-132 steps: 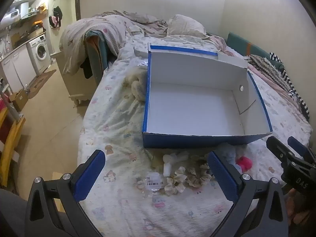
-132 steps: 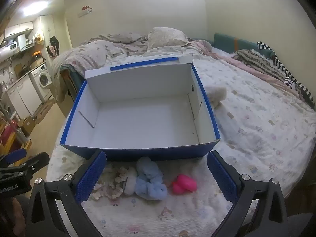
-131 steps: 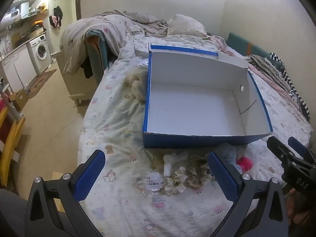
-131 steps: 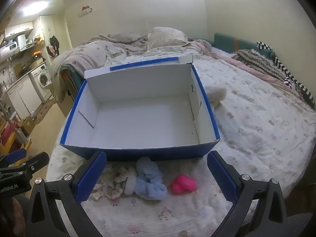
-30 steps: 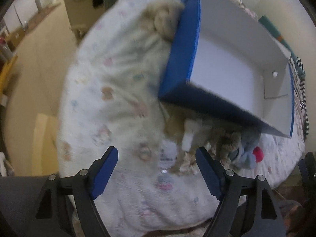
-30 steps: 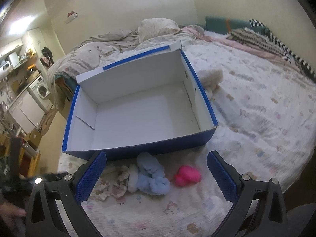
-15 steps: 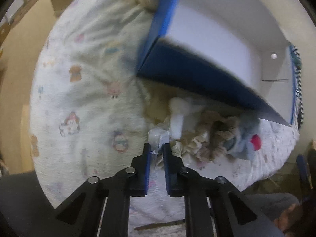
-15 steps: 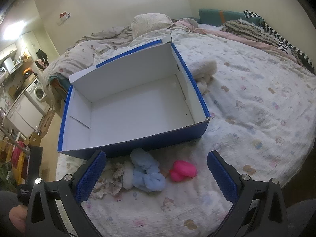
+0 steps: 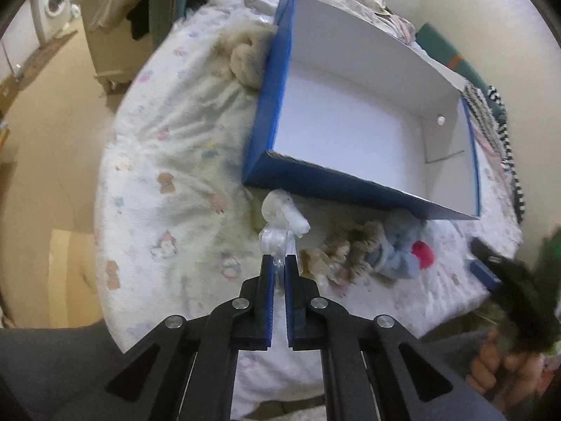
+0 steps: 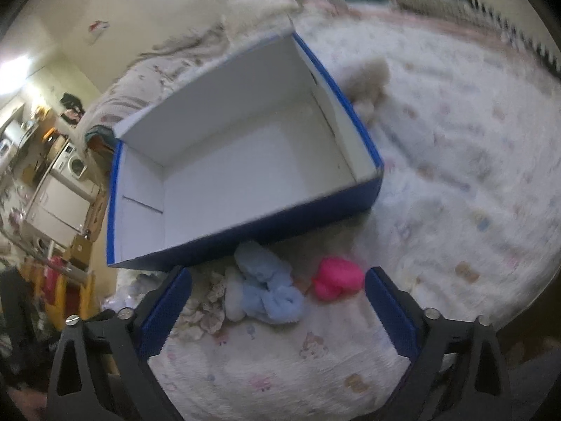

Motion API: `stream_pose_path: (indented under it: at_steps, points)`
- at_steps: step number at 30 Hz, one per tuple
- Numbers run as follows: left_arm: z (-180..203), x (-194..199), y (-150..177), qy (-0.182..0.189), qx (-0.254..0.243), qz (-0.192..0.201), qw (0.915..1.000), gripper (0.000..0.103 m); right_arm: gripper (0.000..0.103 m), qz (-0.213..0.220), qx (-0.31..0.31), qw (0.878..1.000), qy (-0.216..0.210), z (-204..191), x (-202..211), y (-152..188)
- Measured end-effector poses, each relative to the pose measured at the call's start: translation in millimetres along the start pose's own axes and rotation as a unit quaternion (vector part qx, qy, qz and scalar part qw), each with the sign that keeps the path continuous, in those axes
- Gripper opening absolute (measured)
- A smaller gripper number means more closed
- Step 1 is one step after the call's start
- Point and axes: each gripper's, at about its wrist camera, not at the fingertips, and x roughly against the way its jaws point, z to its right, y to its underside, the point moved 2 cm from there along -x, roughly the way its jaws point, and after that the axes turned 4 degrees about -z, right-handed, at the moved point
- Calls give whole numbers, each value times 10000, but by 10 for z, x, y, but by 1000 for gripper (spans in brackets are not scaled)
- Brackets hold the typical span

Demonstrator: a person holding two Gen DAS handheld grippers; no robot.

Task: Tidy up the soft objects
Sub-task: 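Grasp the clear barcode bag with the left gripper while the right grasps the light-blue plush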

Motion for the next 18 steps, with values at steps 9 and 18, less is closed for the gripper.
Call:
stream_pose_path:
  at_steps: [9,18]
  points:
    - [33,-42,87,354,-96,-272,9990,5,80,-1062,-665,9918,-248,154,-518,58]
    - [144,-135,127,504,-273,-448,9974,5,52,-1638,-768,9831,-275,70,-995,168]
